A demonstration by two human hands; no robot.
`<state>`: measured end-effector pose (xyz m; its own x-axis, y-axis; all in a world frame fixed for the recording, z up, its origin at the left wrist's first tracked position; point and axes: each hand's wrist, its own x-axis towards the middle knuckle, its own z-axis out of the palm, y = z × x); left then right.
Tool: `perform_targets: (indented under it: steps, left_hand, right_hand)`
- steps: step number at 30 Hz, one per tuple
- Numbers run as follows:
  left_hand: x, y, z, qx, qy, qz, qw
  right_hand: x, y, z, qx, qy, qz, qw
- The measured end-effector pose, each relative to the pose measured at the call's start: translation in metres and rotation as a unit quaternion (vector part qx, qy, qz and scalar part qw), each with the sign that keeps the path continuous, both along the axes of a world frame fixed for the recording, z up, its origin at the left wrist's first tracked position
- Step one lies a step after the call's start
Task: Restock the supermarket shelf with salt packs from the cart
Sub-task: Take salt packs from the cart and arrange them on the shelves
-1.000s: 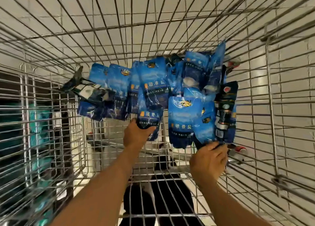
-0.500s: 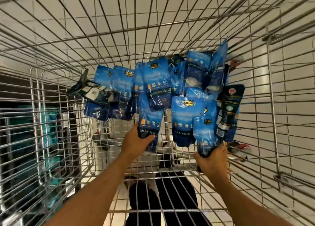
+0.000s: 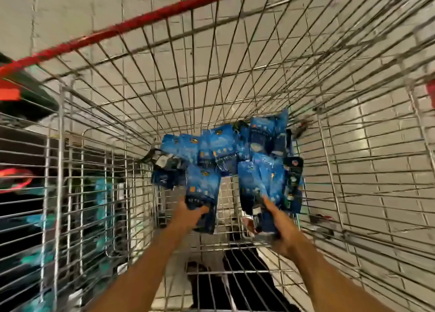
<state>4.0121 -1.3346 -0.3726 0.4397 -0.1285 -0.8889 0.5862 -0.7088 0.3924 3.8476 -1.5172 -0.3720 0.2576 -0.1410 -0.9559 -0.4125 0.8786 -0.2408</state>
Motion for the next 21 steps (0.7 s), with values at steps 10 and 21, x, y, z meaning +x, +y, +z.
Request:
perform_targets:
  steps: [10, 21]
  left_hand:
    - [0.012, 0.028, 0.161, -0.081, -0.025, 0.139, 0.987]
    - [-0.002, 0.125, 0.342, -0.255, -0.167, 0.254, 0.918]
  right_hand:
    - [0.041, 0.005, 0.153, -0.167, -0.07, 0.129, 0.975]
    - [0.047, 0.08, 0.314, -0.29, -0.216, 0.128, 0.924]
